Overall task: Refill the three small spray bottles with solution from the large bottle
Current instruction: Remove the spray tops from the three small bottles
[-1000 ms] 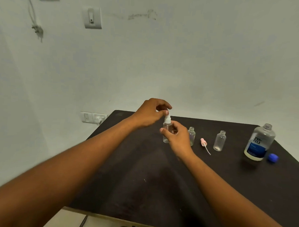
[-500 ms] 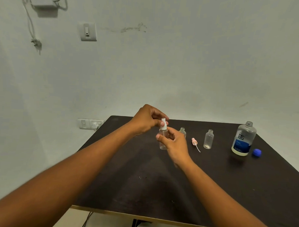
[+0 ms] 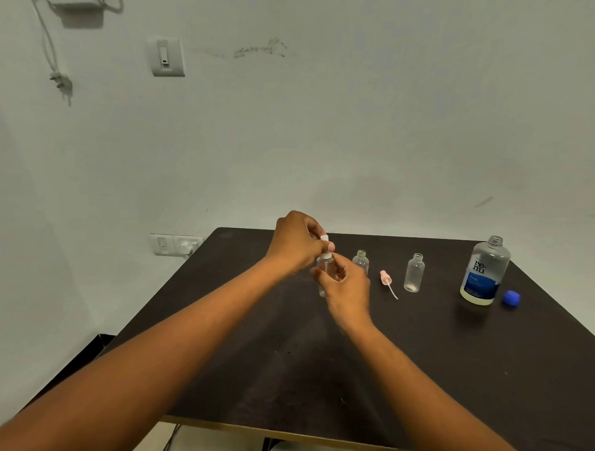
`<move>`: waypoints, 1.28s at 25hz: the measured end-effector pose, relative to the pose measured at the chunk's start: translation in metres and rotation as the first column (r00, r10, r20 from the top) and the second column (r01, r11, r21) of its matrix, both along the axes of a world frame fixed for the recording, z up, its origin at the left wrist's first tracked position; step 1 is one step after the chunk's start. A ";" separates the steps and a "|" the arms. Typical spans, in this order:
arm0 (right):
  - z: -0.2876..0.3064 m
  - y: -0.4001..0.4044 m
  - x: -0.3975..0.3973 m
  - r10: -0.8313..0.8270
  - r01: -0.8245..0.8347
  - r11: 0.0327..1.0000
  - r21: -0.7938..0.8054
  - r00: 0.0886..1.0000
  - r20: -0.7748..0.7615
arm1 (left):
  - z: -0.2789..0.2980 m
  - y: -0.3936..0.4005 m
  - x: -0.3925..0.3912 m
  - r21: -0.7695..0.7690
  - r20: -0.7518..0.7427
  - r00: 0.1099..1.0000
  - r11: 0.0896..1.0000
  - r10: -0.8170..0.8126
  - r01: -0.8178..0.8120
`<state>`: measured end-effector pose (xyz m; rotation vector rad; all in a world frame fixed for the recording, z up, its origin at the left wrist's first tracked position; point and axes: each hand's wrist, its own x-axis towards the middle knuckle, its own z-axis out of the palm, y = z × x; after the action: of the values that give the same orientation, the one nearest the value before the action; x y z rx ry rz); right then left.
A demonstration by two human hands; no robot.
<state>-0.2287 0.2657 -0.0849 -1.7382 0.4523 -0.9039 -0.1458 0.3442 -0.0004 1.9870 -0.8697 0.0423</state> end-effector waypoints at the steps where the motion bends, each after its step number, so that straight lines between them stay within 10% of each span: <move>1: 0.001 -0.002 -0.001 0.012 -0.012 1.000 0.004 1.000 0.003 | 0.000 0.001 0.002 -0.014 -0.036 0.998 0.999 -0.051 0.050; 5: 0.004 -0.010 -0.004 0.088 -0.088 0.996 0.005 0.996 0.023 | 0.003 0.012 0.011 -0.144 -0.219 0.918 0.941 -0.331 0.306; 12: 0.000 -0.003 0.004 -0.001 0.001 1.000 0.017 1.000 0.000 | -0.003 -0.003 -0.005 -0.058 0.005 0.995 0.993 0.104 -0.103; 19: 0.006 -0.011 -0.005 0.085 -0.086 0.996 0.037 0.996 0.027 | 0.000 0.016 0.012 -0.242 -0.262 0.884 0.913 -0.387 0.328; 25: 0.006 -0.001 -0.004 0.037 -0.038 0.999 0.019 0.999 0.030 | -0.007 0.004 0.000 -0.157 -0.112 0.994 0.988 -0.012 -0.005; 29: 0.007 -0.007 -0.003 0.064 -0.066 0.997 0.043 0.997 0.035 | 0.004 0.016 0.014 -0.213 -0.290 0.866 0.909 -0.408 0.358; 32: 0.007 -0.007 -0.002 0.094 -0.097 0.992 0.075 0.995 0.042 | 0.007 0.017 0.019 -0.183 -0.212 0.903 0.923 -0.373 0.338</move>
<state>-0.2311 0.2591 -0.0776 -1.6560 0.3709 -0.8395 -0.1270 0.3614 0.0067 1.6318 -1.0245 -0.3363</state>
